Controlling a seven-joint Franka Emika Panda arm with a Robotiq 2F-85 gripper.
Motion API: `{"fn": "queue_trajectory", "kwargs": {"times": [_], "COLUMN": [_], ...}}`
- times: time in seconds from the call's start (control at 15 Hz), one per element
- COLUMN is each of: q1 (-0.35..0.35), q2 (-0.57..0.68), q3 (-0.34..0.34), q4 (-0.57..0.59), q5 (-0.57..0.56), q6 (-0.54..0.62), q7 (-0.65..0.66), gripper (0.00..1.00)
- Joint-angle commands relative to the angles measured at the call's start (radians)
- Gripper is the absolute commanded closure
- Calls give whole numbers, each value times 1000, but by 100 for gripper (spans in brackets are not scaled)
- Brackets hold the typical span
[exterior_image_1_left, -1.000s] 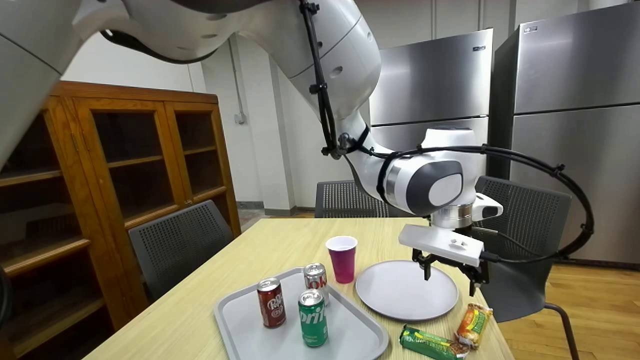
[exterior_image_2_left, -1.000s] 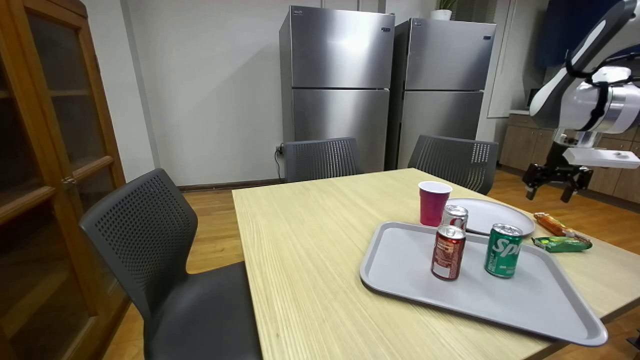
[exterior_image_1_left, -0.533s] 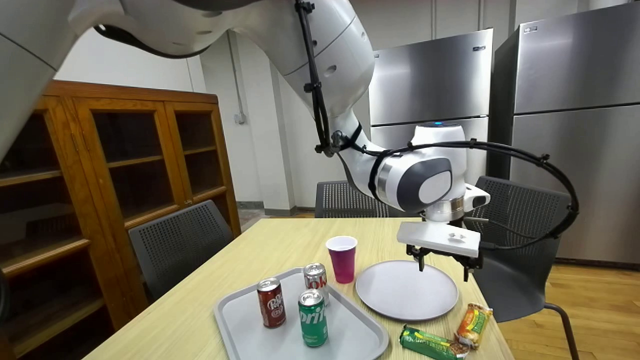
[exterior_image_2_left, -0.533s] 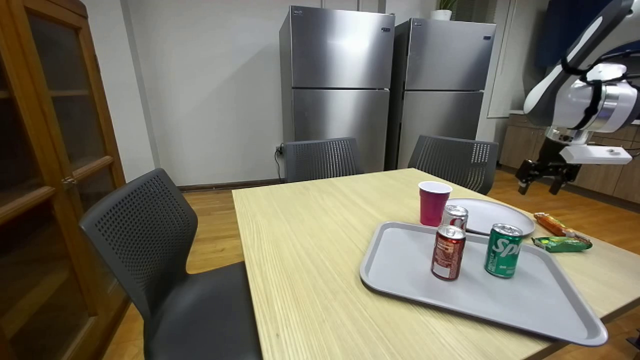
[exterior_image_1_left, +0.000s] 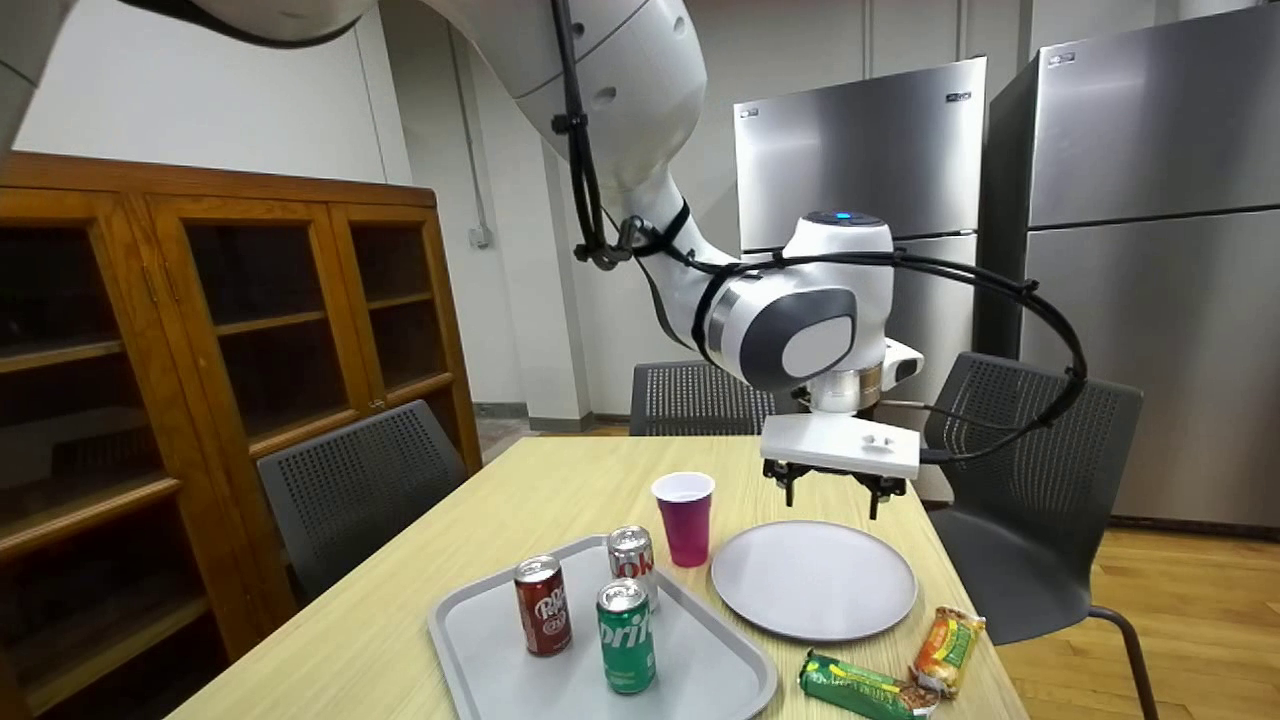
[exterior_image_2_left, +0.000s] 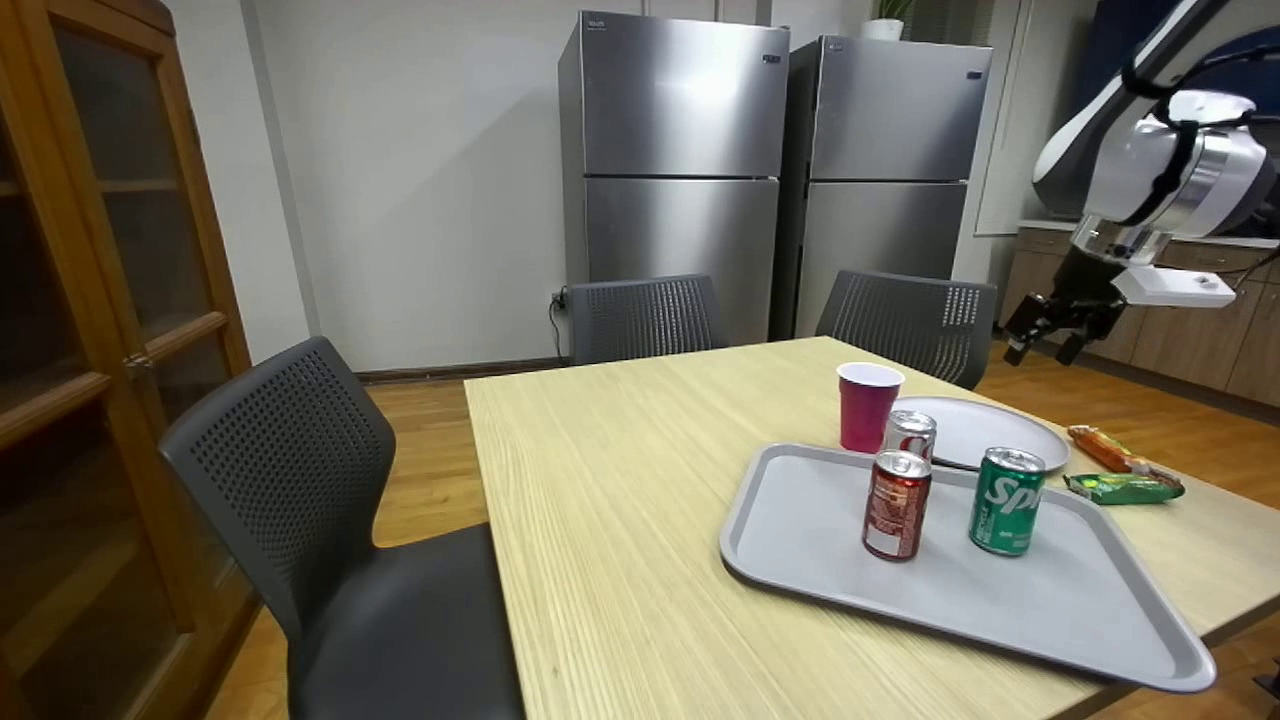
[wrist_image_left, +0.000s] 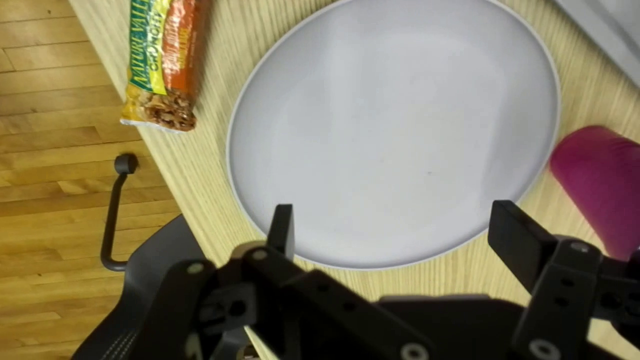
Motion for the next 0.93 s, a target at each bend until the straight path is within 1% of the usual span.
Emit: {"fn": "queue_trajectory", "kwargs": {"times": [0.0, 0.2, 0.33, 0.4, 0.53, 0.87], "q1": [-25, -13, 7, 46, 79, 194], "q2": [-90, -130, -159, -174, -200, -265], "q3": [46, 61, 58, 23, 4, -69], "q4": [-96, -150, -194, -221, -262, -354], "q5": [75, 130, 153, 119, 112, 78], "q6": [-2, 1, 8, 24, 28, 57], "q7": [-127, -208, -250, -222, -219, -189], "gripper": [0, 0, 0, 0, 0, 0]}}
